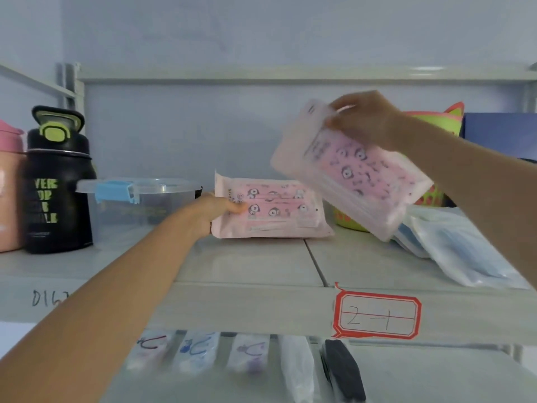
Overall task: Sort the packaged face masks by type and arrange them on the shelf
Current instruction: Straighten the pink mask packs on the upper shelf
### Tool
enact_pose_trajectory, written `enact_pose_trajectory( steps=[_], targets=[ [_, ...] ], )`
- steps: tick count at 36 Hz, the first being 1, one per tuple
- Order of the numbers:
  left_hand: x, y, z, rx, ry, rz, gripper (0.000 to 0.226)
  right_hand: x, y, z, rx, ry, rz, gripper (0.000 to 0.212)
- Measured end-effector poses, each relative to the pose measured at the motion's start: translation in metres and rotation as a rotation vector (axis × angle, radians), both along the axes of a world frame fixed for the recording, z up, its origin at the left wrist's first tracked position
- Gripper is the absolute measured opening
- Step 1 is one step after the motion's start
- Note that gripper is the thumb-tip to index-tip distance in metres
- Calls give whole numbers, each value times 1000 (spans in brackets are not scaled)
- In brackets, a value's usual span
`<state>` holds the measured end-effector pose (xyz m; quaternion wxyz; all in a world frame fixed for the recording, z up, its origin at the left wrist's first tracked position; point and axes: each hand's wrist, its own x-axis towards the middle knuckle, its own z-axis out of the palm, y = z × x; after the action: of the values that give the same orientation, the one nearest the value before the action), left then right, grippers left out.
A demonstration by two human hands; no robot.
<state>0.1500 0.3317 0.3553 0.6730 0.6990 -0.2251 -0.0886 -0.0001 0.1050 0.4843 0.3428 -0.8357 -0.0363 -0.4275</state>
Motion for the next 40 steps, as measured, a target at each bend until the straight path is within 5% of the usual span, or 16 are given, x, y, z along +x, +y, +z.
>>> enact_pose_trajectory(
  steps=[3, 7, 13, 19, 22, 27, 29, 31, 35, 38, 40],
  targets=[
    [-3, 1, 1, 6, -11, -35, 36, 19, 14, -20, -286, 183, -61, 29],
    [-7, 3, 1, -45, 52, -99, 24, 49, 30, -50, -360, 312, -30, 27],
    [-8, 1, 2, 4, 34, -244, 54, 84, 39, -82, -275, 255, -2, 23],
    [-8, -6, -9, 101, -178, -158, 39, 97, 52, -97, -157, 140, 20, 14],
    [-3, -7, -10, 65, -187, -110, 55, 92, 53, -93, -100, 74, 23, 13],
    [5, -4, -7, -79, -165, -7, 48, 73, 20, -77, -89, 78, -424, 68],
    [6, -4, -6, -119, -155, -4, 38, 56, 7, -79, 98, 149, -319, 102],
    [9, -5, -5, -159, -141, 9, 34, 44, -8, -84, 224, 300, -85, 110],
    [15, -2, -4, -221, -94, 86, 54, 33, -21, -95, 268, 706, 120, 76],
    [11, -2, -2, -246, -134, 66, 51, 42, -26, -103, 349, 718, 238, 67],
    [4, -3, 0, -257, -174, 3, 41, 39, -22, -106, 406, 631, 344, 37]
  ],
)
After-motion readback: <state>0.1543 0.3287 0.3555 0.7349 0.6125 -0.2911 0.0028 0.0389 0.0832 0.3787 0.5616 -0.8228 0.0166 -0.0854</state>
